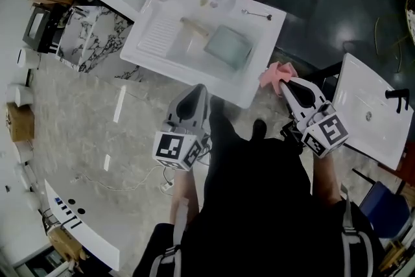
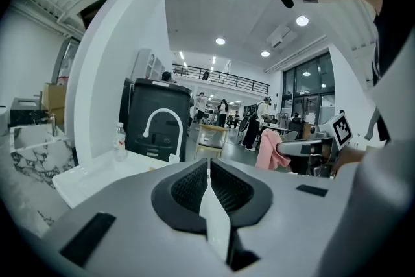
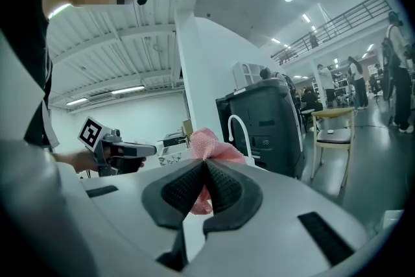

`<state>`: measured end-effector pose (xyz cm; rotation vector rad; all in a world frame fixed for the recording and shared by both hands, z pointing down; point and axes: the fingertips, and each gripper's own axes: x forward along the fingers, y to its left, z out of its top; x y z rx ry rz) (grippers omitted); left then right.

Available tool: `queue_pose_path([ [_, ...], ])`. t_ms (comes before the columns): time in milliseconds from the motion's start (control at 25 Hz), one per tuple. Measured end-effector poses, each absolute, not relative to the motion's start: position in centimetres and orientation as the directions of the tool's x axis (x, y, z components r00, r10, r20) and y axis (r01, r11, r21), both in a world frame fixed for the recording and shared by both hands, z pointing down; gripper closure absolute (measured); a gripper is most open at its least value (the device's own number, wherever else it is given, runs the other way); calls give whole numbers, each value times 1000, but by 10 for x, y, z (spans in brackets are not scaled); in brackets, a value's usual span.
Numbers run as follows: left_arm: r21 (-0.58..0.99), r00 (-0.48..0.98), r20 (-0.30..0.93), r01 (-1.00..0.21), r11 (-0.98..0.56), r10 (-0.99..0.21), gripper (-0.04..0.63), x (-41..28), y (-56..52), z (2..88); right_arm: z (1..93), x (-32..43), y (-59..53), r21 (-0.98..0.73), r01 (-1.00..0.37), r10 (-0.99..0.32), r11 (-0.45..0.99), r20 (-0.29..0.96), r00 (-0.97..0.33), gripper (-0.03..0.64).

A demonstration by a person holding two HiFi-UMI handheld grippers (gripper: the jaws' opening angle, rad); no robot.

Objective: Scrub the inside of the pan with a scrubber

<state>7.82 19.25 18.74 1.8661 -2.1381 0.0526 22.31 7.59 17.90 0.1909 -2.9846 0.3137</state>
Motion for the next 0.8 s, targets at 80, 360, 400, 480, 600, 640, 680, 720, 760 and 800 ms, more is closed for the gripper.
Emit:
queue_pose_path([
  [80, 175, -85, 264, -975, 134, -961, 555, 52, 186, 194, 180, 206, 72, -204, -177, -146, 963, 154, -977, 592],
  [360, 146, 58, 301, -989, -14, -952, 555, -37, 144, 208, 184, 144, 54, -214, -334, -303, 918, 166, -939, 592],
  [400, 140, 81, 306, -989, -39, -949, 555, -49, 136, 211, 185, 135, 53, -211, -356, -324, 910, 172, -930, 592],
  [480, 136, 126, 314, -987, -87, -941, 555, -70, 123, 218, 190, 119, 53, -203, -396, -362, 895, 187, -913, 592],
  [600, 136, 185, 334, -980, -147, -924, 555, -99, 107, 232, 198, 99, 56, -203, -454, -413, 868, 212, -885, 591],
  [640, 131, 201, 346, -977, -165, -916, 555, -108, 102, 239, 202, 93, 56, -206, -475, -431, 856, 223, -874, 592],
  [680, 124, 217, 361, -975, -184, -907, 555, -118, 97, 246, 206, 88, 57, -211, -496, -449, 842, 234, -862, 592],
  [720, 114, 232, 379, -972, -203, -896, 555, -128, 91, 256, 210, 82, 58, -218, -516, -466, 828, 244, -851, 592],
  [760, 103, 246, 397, -969, -224, -884, 555, -137, 86, 266, 214, 77, 60, -223, -533, -479, 816, 254, -840, 592],
  [800, 90, 260, 415, -965, -245, -872, 555, -144, 80, 276, 218, 72, 62, -226, -545, -487, 808, 265, -832, 592],
])
